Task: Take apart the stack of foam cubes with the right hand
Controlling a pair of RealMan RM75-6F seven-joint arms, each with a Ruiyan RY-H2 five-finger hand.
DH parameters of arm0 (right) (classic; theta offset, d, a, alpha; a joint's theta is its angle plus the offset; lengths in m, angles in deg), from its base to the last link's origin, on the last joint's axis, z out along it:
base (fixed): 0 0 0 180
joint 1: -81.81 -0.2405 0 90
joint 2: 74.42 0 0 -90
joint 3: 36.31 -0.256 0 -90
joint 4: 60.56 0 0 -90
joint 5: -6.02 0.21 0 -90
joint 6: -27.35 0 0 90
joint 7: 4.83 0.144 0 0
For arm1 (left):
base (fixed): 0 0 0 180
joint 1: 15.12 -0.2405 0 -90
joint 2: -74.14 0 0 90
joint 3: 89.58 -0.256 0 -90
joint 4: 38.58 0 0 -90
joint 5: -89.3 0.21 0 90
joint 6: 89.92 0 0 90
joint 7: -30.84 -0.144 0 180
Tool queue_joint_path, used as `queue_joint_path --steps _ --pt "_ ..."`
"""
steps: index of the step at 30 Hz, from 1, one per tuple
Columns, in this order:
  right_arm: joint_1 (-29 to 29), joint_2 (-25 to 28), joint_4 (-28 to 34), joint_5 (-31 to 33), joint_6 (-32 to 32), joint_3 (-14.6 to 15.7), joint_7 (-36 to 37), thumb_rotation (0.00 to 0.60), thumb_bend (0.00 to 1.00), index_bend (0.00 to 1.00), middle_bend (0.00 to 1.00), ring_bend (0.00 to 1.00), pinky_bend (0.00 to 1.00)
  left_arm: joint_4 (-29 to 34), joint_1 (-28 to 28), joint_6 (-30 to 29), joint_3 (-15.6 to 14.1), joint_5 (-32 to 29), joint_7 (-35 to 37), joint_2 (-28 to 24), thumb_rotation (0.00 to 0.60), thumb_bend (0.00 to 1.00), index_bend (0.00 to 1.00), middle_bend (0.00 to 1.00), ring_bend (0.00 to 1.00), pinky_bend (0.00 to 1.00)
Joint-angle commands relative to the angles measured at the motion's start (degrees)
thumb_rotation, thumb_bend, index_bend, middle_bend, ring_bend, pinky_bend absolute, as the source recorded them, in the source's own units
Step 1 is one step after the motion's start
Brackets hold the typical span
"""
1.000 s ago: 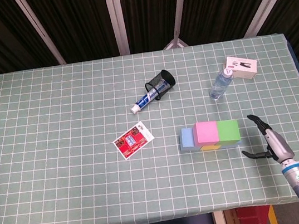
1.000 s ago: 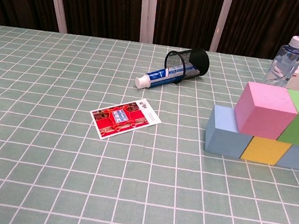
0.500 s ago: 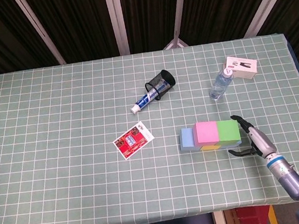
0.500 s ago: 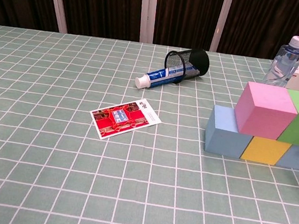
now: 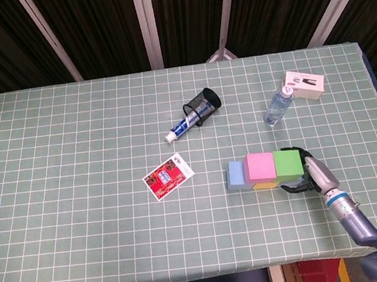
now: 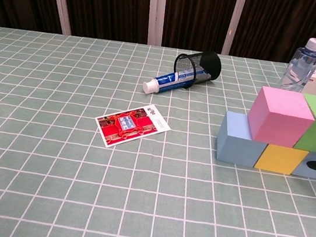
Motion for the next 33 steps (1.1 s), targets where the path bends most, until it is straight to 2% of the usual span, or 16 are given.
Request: queue_joint_path --steps 1,2,5,12,17,21,24,28,33 --pt "-0.35 -0.82 -0.85 0.87 -0.40 -0.33 -1.20 0.600 0.21 0.31 0.31 0.11 0.00 0.05 0.06 0.12 0.05 -0.11 -0.15 0.05 0.600 0.18 0.17 0.00 0.00 0.00" --pt "-0.33 -1.02 -0.99 1.20 -0.37 -0.48 -1.38 0.600 0.21 0.36 0.35 0.14 0.00 0.08 0.09 0.17 0.07 -0.15 -0.21 0.06 0.600 0.18 0.17 0.00 0.00 0.00" --pt "0.06 -2.84 -2.94 4.19 0.11 -1.79 -4.31 0.600 0.21 0.42 0.43 0.20 0.00 0.19 0.20 0.41 0.10 -0.31 -0.65 0.13 0.600 0.18 0.17 0.00 0.00 0.00" --pt "1.18 -3.94 -5.80 8.34 2.64 -4.66 -7.47 0.600 0.21 0.44 0.49 0.25 0.00 0.28 0.15 0.31 0.05 -0.19 -0.92 0.19 0.600 0.18 0.17 0.00 0.00 0.00" --pt "1.73 -3.97 -7.40 12.24 3.85 -6.75 -13.43 0.600 0.21 0.44 0.51 0.26 0.00 0.32 0.19 0.33 0.02 -0.08 -1.33 0.37 0.600 0.18 0.17 0.00 0.00 0.00" --pt "2.06 -3.41 -7.66 17.38 4.30 -8.80 -21.56 0.600 0.21 0.44 0.51 0.26 0.00 0.44 0.23 0.48 -0.16 0.14 -1.80 0.45 0.600 0.18 0.17 0.00 0.00 0.00" --pt "2.66 -2.48 -6.21 21.20 5.27 -10.79 -25.48 0.600 0.21 0.44 0.51 0.26 0.00 0.44 0.25 0.48 -0.29 0.44 -1.76 0.43 0.600 0.18 0.17 0.00 0.00 0.00" --pt "3.93 0.58 -1.94 24.26 4.76 -12.77 -25.40 0.600 0.21 0.44 0.51 0.26 0.00 0.41 0.30 0.62 -0.32 0.44 -1.58 0.34 0.600 0.18 0.17 0.00 0.00 0.00" --pt "6.31 6.22 4.45 22.65 2.87 -12.05 -21.76 0.600 0.21 0.44 0.51 0.26 0.00 0.43 0.38 0.74 -0.26 0.32 -1.44 0.29 0.600 0.18 0.17 0.00 0.00 0.00"
